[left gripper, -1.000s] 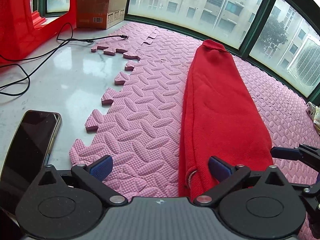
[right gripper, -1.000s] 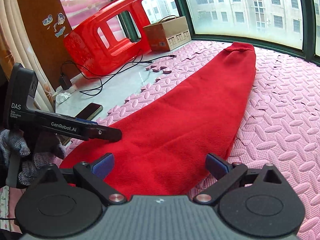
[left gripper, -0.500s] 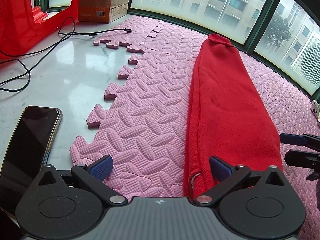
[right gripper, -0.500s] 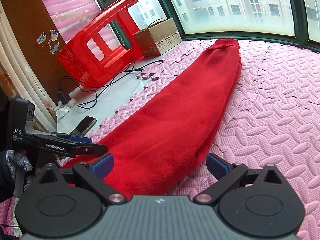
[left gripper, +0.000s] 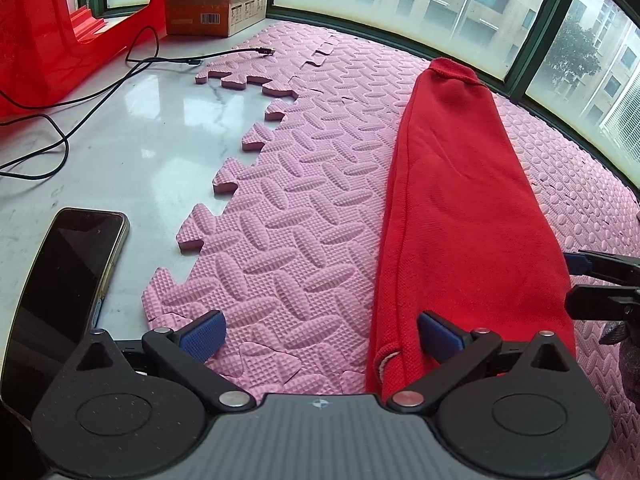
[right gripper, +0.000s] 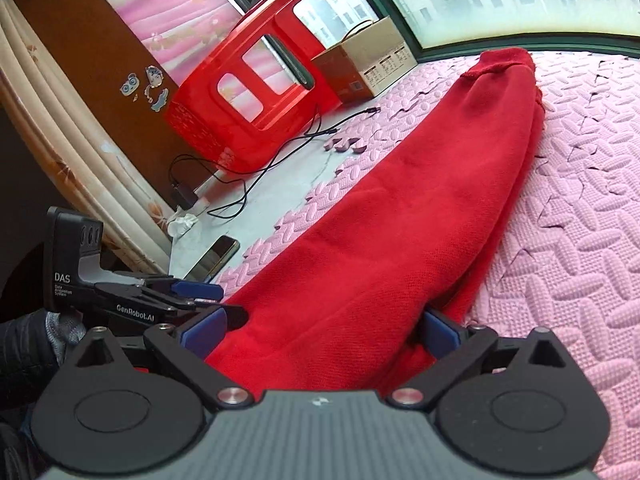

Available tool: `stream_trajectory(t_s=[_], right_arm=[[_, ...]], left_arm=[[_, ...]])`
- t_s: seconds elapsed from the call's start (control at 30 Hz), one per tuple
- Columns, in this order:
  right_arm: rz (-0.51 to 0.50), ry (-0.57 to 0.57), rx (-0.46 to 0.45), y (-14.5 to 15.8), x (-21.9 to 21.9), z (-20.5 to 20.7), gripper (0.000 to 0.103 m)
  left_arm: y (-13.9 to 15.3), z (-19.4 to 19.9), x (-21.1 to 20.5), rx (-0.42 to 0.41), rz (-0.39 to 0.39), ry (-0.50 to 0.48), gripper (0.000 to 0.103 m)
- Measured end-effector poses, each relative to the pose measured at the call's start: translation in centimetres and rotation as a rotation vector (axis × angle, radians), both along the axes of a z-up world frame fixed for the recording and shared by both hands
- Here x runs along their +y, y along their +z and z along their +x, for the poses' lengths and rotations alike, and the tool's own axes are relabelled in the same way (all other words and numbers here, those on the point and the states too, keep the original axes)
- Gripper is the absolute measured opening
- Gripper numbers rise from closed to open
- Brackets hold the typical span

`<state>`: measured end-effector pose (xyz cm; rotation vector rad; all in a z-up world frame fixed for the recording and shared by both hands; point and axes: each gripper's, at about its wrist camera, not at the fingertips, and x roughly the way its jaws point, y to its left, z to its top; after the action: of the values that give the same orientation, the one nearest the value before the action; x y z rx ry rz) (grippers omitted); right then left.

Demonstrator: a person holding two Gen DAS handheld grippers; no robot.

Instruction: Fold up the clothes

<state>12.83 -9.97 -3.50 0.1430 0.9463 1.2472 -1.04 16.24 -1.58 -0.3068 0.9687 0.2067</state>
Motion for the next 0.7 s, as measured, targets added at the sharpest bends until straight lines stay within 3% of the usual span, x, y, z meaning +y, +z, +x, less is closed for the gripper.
stream_trajectory(t_s=[0.13, 0.27, 0.57, 0.7], right_arm=[[-0.039, 0.091, -0.001, 0.3, -0.7, 0.0, 0.101], [-0.109, 0.122, -0.060, 0.9, -1.3, -1.0, 0.101], [-0.062, -0.022, -0.156, 3.0, -1.3, -2.7, 0.101], [-0.017, -0.017, -0.138, 3.4, -0.4, -3.8, 0.101]], left_arm=[[0.0, 0.0, -0.1, 0.005, 0.002, 0.001, 0.103], [0.0, 0.0, -0.1, 0.006, 0.005, 0.004, 0.103], [0.1, -0.3, -0.1, -0.006, 0.003, 0.007, 0.103], [0.1, -0.3, -0.1, -0.011, 0.002, 0.005, 0.103]])
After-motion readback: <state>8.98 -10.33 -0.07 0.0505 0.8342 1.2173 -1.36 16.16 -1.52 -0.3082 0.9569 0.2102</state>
